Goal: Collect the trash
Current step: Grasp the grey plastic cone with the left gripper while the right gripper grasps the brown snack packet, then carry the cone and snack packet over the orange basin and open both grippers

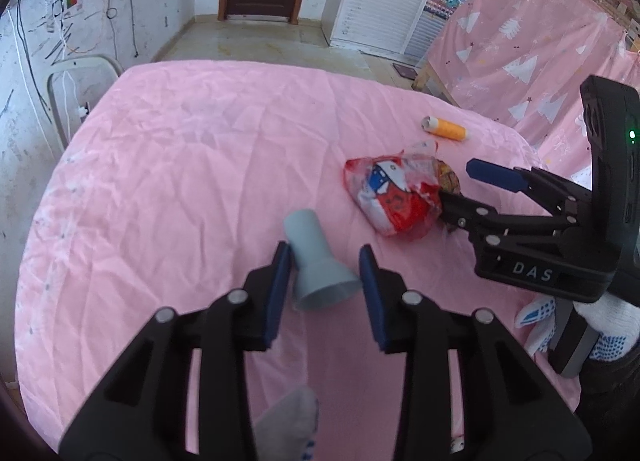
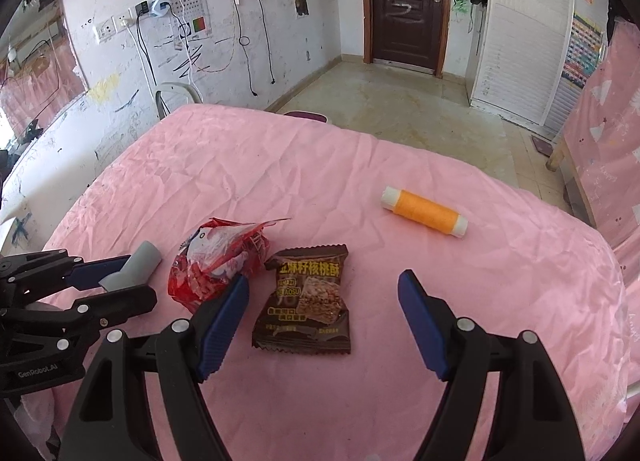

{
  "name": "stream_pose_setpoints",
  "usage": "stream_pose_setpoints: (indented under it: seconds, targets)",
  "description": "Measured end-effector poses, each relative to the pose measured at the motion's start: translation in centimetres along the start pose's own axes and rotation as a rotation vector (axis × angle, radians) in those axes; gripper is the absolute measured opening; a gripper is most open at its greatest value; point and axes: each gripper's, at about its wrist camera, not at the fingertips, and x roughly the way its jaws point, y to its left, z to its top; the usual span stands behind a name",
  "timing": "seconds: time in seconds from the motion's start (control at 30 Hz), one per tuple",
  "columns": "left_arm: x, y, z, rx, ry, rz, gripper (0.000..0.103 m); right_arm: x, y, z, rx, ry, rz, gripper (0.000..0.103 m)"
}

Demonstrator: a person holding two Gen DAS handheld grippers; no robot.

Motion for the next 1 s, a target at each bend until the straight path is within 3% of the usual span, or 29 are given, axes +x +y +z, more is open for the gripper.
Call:
stream_pose_setpoints:
  seconds: [0.1,0.23,0.27,0.67,1.0]
  targets:
    - [-0.2,0.3,-0.3,0.004,-0.005,-0.005,0.034,0.2,0.3,0.1,-0.004,0.005,-0.003,0.066]
    - [-0.3,0.3,-0.4,0.009,-0.008,-0.007,0.033,0.6,0.7,0.0,-0.022,0.021,-0.004,0.034]
    - [-0.3,0.3,-0.4,0.009,-0.009,-0.007,0.033,0.6,0.7,0.0,-0.025,0.023,0.002,0.032]
    - [-2.8,0.4,-0.4,0.007,-0.061,-0.010,0.033,-2.8,0.3,-0.1,0.002,-0.075,0.010,0.029]
    - [-5.0,-2.5,-0.3,0.053,-0.111,-0.025,0.033,-7.2,-1.4,-1.4,0.047,-0.164,0.001,0.029]
